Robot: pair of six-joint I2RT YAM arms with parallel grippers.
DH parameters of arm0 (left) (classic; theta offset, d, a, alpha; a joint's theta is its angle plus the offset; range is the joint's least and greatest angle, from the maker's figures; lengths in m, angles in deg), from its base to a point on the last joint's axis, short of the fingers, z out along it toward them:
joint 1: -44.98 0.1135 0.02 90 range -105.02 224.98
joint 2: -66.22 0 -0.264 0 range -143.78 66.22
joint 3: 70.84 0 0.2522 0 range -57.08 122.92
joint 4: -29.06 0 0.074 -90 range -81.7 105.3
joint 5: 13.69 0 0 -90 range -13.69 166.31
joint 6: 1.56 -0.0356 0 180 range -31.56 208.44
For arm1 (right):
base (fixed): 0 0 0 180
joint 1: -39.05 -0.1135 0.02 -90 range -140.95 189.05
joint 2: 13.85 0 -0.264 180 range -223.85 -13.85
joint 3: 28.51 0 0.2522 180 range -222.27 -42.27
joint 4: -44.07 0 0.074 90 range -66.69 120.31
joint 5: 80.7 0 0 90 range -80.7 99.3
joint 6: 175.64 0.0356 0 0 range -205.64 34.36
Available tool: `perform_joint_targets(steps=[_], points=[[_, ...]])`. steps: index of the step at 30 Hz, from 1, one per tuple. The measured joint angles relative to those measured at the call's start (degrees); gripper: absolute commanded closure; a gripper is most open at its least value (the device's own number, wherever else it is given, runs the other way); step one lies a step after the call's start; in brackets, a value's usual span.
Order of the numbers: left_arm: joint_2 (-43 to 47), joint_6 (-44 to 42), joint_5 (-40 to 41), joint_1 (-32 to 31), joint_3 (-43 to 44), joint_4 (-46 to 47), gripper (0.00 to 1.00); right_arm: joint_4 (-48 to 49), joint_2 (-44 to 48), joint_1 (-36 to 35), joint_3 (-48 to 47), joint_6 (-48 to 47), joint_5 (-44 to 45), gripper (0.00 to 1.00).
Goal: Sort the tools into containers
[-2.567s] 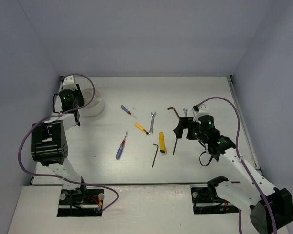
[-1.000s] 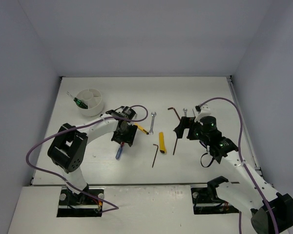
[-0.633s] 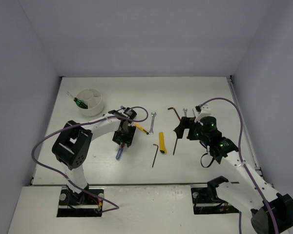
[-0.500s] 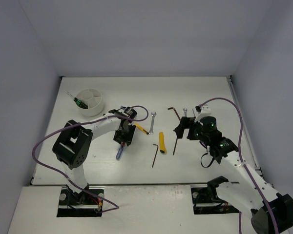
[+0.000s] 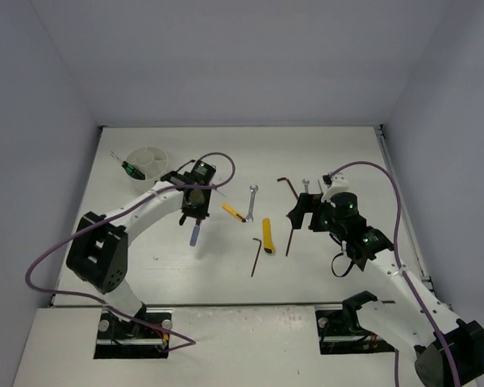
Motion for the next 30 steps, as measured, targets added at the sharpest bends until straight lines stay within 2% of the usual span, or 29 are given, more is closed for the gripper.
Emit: perform_joint_targets(steps=[5,12,20,30], points=[[6.4,-3.3,4.1,7.1,6.8,2.8,1.00,0.0,0.0,0.0,0.0,0.0,-0.1,0.00],[10.5,-10.6,6.7,16.7,9.5,16.1,1.00,0.0,-0.1,0.0,0.0,0.0,-0.1,0.00],[3.7,-12.0,7.8,23.3,11.1,30.0,1.00,0.0,-0.9,0.0,0.0,0.0,-0.1,0.00],[-8.4,-7.0,11.9,24.5,16.5,40.4,1.00,0.0,-2.4,0.0,0.0,-0.2,-0.1,0.00]])
